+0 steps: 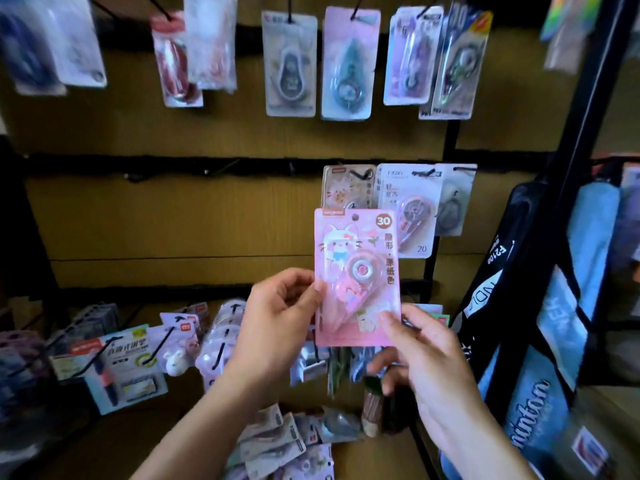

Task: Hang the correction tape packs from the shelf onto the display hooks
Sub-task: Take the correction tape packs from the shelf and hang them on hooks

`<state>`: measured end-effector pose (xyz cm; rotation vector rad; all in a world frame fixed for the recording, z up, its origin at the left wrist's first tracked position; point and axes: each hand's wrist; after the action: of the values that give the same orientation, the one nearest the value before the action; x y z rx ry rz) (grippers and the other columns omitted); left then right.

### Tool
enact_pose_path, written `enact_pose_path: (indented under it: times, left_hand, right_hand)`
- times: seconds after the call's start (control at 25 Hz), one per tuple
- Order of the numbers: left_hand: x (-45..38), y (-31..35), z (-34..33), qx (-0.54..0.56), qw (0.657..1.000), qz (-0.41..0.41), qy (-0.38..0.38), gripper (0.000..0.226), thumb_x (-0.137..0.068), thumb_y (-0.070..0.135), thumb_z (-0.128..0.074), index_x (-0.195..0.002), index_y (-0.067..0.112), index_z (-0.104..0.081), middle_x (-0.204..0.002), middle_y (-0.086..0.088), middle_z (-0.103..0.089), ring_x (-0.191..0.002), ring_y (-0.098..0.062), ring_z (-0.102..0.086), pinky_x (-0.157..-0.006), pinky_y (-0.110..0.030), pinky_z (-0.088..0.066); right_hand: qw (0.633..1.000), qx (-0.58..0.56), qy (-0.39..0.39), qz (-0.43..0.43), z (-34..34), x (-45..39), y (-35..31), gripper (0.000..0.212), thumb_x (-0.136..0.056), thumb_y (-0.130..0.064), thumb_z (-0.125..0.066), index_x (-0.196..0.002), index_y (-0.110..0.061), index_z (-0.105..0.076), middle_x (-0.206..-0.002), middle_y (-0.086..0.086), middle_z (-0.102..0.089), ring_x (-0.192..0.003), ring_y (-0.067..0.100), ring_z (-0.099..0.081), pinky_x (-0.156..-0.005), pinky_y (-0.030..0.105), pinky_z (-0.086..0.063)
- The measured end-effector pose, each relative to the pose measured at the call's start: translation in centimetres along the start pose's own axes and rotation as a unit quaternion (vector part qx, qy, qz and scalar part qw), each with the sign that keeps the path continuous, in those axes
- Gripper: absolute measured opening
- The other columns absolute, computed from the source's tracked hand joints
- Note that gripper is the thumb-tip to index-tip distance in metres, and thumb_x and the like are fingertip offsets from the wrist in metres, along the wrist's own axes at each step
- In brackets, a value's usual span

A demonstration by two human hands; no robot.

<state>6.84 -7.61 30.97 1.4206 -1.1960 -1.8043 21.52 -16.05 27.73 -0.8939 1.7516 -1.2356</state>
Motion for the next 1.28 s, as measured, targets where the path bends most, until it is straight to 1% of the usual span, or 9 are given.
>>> enact_pose_path:
  times: [0.08,0.16,0.28,0.36,0.44,0.76,0.88,1.08,1.28]
  left_hand:
    - [-2.1,1.4,-0.7,0.007,1.000,-0.004,0.001,0.014,-0.095,0.010,-0.056,-0.088,0.002,-0.066,-0.068,-0.004,-0.067,-0.050,-0.006,-0.056,-0.044,-0.021,-0.045]
    - [-3.7,2.3,-1.4,0.001,1.000,-0.016,0.002,0.014,-0.095,0.012,-0.056,-0.089,0.002,-0.065,-0.076,-0.016,-0.069,-0.057,-0.015,-0.059,-0.051,-0.030,-0.052]
    - [-5.2,2.8,-2.1,-0.002,1.000,-0.027,0.015,0.013,-0.095,0.014,-0.057,-0.089,0.006,-0.066,-0.088,-0.025,-0.069,-0.062,-0.028,-0.058,-0.061,-0.045,-0.051]
    - [-5.7,2.7,-2.2,-0.020,0.999,-0.026,0.022,0.013,-0.095,0.016,-0.058,-0.088,0.009,-0.067,-0.088,-0.021,-0.071,-0.068,-0.038,-0.062,-0.062,-0.051,-0.054]
    - [-5.7,2.6,-2.5,-0.027,0.999,-0.027,0.024,0.013,-0.095,0.018,-0.058,-0.088,0.012,-0.068,-0.087,-0.013,-0.073,-0.072,-0.031,-0.066,-0.064,-0.053,-0.055]
    - [-4.3,1.8,-2.5,0.004,0.999,-0.033,0.032,0.016,-0.096,0.019,-0.055,-0.090,0.011,-0.067,-0.083,-0.007,-0.073,-0.070,-0.016,-0.069,-0.053,-0.028,-0.054]
    - [-4.5,2.1,-2.8,0.020,0.998,-0.052,0.036,0.015,-0.095,0.019,-0.055,-0.091,0.010,-0.067,-0.086,-0.004,-0.074,-0.077,-0.015,-0.071,-0.057,-0.027,-0.058]
    - [-5.3,1.9,-2.8,0.022,0.997,-0.059,0.043,0.016,-0.095,0.018,-0.056,-0.086,0.011,-0.067,-0.079,-0.003,-0.074,-0.067,-0.012,-0.068,-0.050,-0.021,-0.052]
    - [-4.5,1.4,-3.0,0.061,0.992,-0.085,0.071,0.017,-0.095,0.013,-0.055,-0.083,0.006,-0.066,-0.070,0.000,-0.071,-0.063,-0.010,-0.066,-0.048,-0.019,-0.050]
  right_hand:
    - [0.999,-0.009,0.022,0.028,-0.3,-2.0,-1.8,0.009,-0.095,-0.014,-0.059,-0.096,-0.011,-0.067,-0.071,-0.002,-0.063,-0.050,0.021,-0.060,-0.034,0.025,-0.040]
    - [0.998,-0.007,0.025,0.051,-0.5,-3.4,-3.0,0.012,-0.098,-0.013,-0.056,-0.092,-0.016,-0.067,-0.069,-0.004,-0.064,-0.049,0.019,-0.060,-0.034,0.022,-0.041]
    - [0.997,0.007,0.034,0.066,-0.6,-4.8,-3.8,0.013,-0.098,-0.014,-0.056,-0.090,-0.016,-0.066,-0.077,0.004,-0.063,-0.046,0.018,-0.058,-0.035,0.024,-0.041]
    - [0.997,0.013,0.048,0.066,-0.6,-5.3,-3.8,0.014,-0.098,-0.014,-0.057,-0.087,-0.018,-0.065,-0.074,0.000,-0.062,-0.044,0.018,-0.057,-0.035,0.025,-0.040]
    - [0.996,0.008,0.057,0.065,-0.5,-5.5,-3.7,0.015,-0.097,-0.014,-0.058,-0.085,-0.020,-0.066,-0.068,-0.006,-0.063,-0.043,0.017,-0.055,-0.036,0.025,-0.039]
    - [0.993,0.036,0.044,0.101,-0.1,-5.6,-2.1,0.012,-0.097,-0.016,-0.058,-0.091,-0.011,-0.066,-0.059,0.000,-0.053,-0.042,0.014,-0.048,-0.038,0.025,-0.041]
    - [0.991,0.032,0.048,0.124,-0.3,-5.8,-2.3,0.014,-0.098,-0.018,-0.057,-0.096,-0.005,-0.064,-0.064,0.010,-0.049,-0.042,0.014,-0.045,-0.040,0.027,-0.041]
    - [0.990,0.035,0.052,0.129,-0.6,-6.3,-2.5,0.011,-0.098,-0.019,-0.057,-0.095,-0.012,-0.066,-0.065,0.012,-0.048,-0.041,0.012,-0.042,-0.043,0.030,-0.040]
    - [0.987,-0.010,0.052,0.152,-0.7,-5.3,-1.8,0.018,-0.096,-0.016,-0.058,-0.094,0.002,-0.062,-0.063,0.011,-0.043,-0.040,0.014,-0.038,-0.038,0.025,-0.035]
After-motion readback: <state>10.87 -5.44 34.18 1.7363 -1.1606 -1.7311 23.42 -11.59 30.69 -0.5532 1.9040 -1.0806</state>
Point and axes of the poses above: each hand's wrist, its own x-axis away from the middle knuckle, its own z-axis out of the back of the hand, y = z × x
